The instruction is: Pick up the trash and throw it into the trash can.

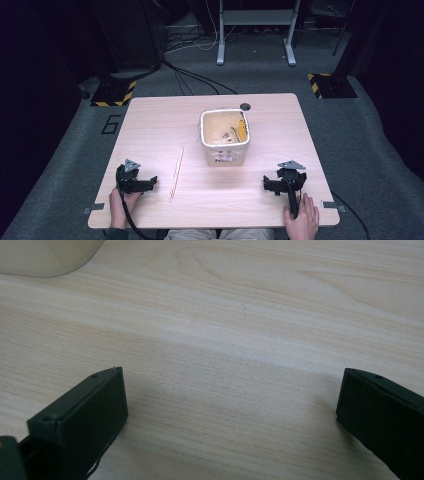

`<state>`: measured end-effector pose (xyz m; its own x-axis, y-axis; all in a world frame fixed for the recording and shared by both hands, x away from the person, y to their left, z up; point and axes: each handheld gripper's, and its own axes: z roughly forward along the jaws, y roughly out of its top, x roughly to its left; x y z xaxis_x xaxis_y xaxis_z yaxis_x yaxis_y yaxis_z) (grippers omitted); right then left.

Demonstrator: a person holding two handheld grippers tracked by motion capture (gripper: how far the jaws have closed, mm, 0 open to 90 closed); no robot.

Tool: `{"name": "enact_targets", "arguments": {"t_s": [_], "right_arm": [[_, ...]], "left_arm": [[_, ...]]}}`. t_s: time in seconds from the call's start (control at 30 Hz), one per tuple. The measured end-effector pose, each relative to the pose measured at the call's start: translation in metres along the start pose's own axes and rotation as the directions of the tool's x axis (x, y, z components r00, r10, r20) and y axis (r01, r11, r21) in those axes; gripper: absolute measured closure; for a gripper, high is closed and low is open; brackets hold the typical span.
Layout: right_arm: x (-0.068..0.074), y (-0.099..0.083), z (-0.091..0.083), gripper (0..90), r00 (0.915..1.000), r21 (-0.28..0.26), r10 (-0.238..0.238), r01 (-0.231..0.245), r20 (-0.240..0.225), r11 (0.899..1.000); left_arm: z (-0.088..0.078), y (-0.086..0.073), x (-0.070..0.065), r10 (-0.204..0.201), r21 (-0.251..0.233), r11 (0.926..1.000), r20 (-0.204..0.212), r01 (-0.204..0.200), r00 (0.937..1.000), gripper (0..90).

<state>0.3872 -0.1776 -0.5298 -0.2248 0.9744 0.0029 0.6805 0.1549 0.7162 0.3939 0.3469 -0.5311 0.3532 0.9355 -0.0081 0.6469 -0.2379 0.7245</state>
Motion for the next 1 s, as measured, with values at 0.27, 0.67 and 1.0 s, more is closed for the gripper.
{"name": "enact_targets", "arguments": {"t_s": [0.27,0.67,1.0], "right_arm": [[0.0,0.0,0.0,0.0,1.0,0.0,0.0,0.0,0.0,1.0],[0.0,0.0,0.0,0.0,1.0,0.0,0.0,0.0,0.0,1.0],[0.0,0.0,0.0,0.0,1.0,0.0,0.0,0.0,0.0,1.0]], "left_arm": [[0.0,0.002,-0.003,-0.028,0.007,0.9996,-0.024,0.028,0.9993,3.3],[-0.007,0.016,-0.007,-0.047,0.012,0.9988,0.014,0.047,0.9988,3.9],[-0.01,0.036,-0.02,-0.029,0.012,0.9995,0.042,0.028,0.9987,5.8]]}}
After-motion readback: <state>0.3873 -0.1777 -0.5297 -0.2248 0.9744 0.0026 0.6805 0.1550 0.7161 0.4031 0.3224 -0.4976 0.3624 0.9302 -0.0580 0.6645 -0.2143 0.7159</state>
